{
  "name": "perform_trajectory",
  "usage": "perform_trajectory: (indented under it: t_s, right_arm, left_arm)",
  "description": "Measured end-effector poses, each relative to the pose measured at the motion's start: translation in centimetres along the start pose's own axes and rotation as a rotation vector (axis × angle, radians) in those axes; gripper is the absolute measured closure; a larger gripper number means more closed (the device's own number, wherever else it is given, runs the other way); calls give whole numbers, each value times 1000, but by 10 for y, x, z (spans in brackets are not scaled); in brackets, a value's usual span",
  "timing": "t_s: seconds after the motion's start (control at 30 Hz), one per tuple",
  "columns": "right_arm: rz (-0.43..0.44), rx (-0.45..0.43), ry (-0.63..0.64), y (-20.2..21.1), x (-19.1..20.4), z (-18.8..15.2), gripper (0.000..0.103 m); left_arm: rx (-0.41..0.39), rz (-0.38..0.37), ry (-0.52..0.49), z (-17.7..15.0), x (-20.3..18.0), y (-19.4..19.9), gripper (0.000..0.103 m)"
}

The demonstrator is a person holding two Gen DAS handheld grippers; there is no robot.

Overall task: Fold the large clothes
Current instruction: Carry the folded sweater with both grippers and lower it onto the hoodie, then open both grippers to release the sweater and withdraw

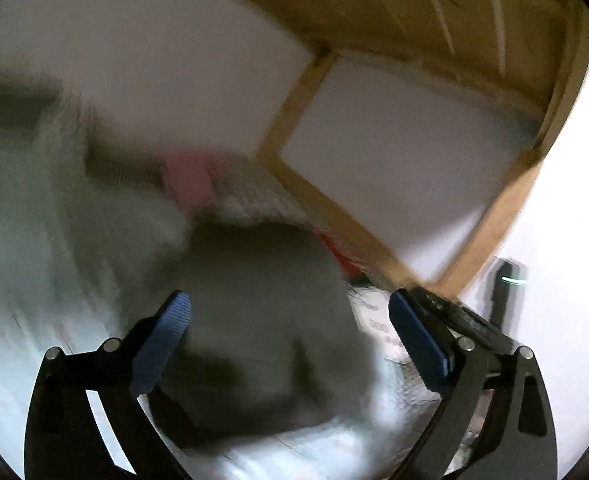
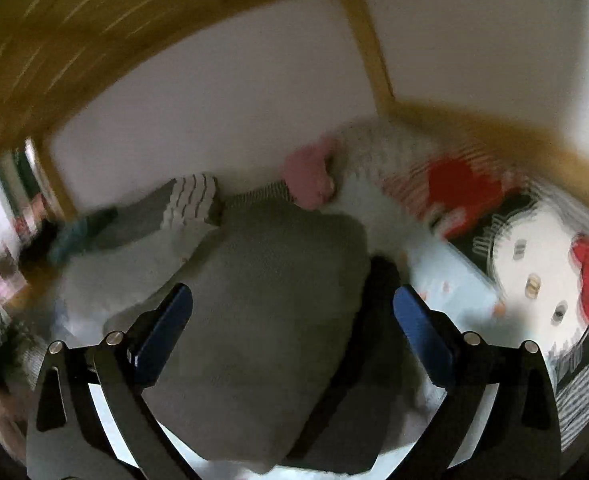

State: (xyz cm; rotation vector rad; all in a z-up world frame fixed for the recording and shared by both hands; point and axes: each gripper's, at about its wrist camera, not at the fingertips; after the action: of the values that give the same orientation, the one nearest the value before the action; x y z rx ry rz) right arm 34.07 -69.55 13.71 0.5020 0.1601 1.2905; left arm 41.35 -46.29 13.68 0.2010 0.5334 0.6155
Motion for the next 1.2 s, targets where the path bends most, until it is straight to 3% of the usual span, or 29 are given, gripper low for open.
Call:
perform_trajectory:
  t_s: [0.03,0.07,0.1,0.17,0.2,0.23,0.37,0.5,0.53,0.63,0.77,0.83,0.93,1.03,1.13,1.2]
  right_arm:
    - [-33,-3,66,-6,15,3,4]
    - [-42,38,103,-18,32,2,4]
    - [-34,106,114,-31,37,-5,4]
    - [-56,336,93,-76,54,-18,4]
    - [-94,365,129,-92,56,-29,3]
    - [-118,358,161,-98,56,-34,3]
    - [-141,310,169,-114,48,-51,2]
    - [-170,303,155,-125,54,-65,2]
    - [-167,307,144,-128,57,-67,2]
    - [-184,299,132,-130,65,-77,2]
    - [-191,220,77,-105,74,-72,2]
    - [-202,205,12,-83,82,-67,3]
    - [-248,143,17,-44,101,-62,3]
    - [-281,151,27,-7,123,-64,3]
    - [-280,174,27,30,144,-68,3]
    - [-264,159,41,59,163,-75,3]
  left_arm:
    - [12,71,-61,12,14,-11,6]
    - [73,217,-147,24,11,-53,6]
    - [148,300,-177,24,19,-86,6]
    - [369,435,-232,2,20,-153,6]
    - [428,447,-259,-9,16,-173,6]
    - [436,461,-304,-28,15,-189,6]
    - [398,413,-189,-50,71,-179,5]
    - [366,407,-165,-57,92,-182,5]
    - [364,407,-163,-66,112,-185,5]
    - [357,410,-162,-48,121,-171,4]
    - [367,404,-101,-26,128,-152,4]
    - [343,420,-64,-16,126,-131,5]
    - [241,445,-77,-7,117,-79,5]
    - [200,537,-94,-6,102,-28,5]
    - [219,443,-57,-8,96,23,5]
    - [241,434,-94,-12,86,57,5]
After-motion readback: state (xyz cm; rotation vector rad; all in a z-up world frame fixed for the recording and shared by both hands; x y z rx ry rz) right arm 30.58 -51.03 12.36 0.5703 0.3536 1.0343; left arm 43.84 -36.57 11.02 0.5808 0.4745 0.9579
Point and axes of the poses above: each gripper's, at about its wrist camera, not at the fingertips, and y roughly against the way its jaws point, x to its left, z to its top, and after that the axes turned 3 degrees about y, right-handed
